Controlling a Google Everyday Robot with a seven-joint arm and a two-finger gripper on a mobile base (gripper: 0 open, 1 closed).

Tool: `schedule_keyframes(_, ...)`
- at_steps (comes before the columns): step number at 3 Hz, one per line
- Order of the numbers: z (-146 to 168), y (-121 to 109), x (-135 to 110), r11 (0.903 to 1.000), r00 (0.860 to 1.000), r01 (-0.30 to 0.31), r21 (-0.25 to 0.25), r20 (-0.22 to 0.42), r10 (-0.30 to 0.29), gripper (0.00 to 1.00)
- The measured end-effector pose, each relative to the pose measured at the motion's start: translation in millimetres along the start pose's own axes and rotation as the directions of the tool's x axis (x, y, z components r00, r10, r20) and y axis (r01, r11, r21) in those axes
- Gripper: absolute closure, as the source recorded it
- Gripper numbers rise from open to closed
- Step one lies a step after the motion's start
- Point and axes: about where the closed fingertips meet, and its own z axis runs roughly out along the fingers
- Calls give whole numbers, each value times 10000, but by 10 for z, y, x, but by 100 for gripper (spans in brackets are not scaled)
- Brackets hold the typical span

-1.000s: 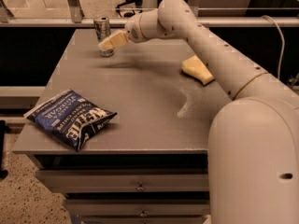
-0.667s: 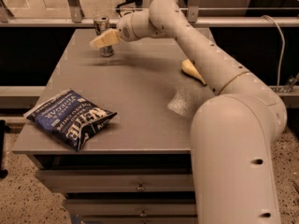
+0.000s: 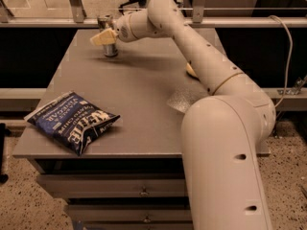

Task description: Knock redbull can over

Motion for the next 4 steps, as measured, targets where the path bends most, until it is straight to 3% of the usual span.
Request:
schedule_keyframes(1,-159,-55,21,9999,10000,-92,130,-6,92,59)
schedule_keyframes(2,-556,-141,-12,9986,9996,257,457,-153,-250,82)
schedule_keyframes(3,-940,-180,-57,9939,9930,851,701,-880,-788,100)
schedule_keyframes(4,-1285,-166,210,9914,9628,1199,515,-2496,-1035,100)
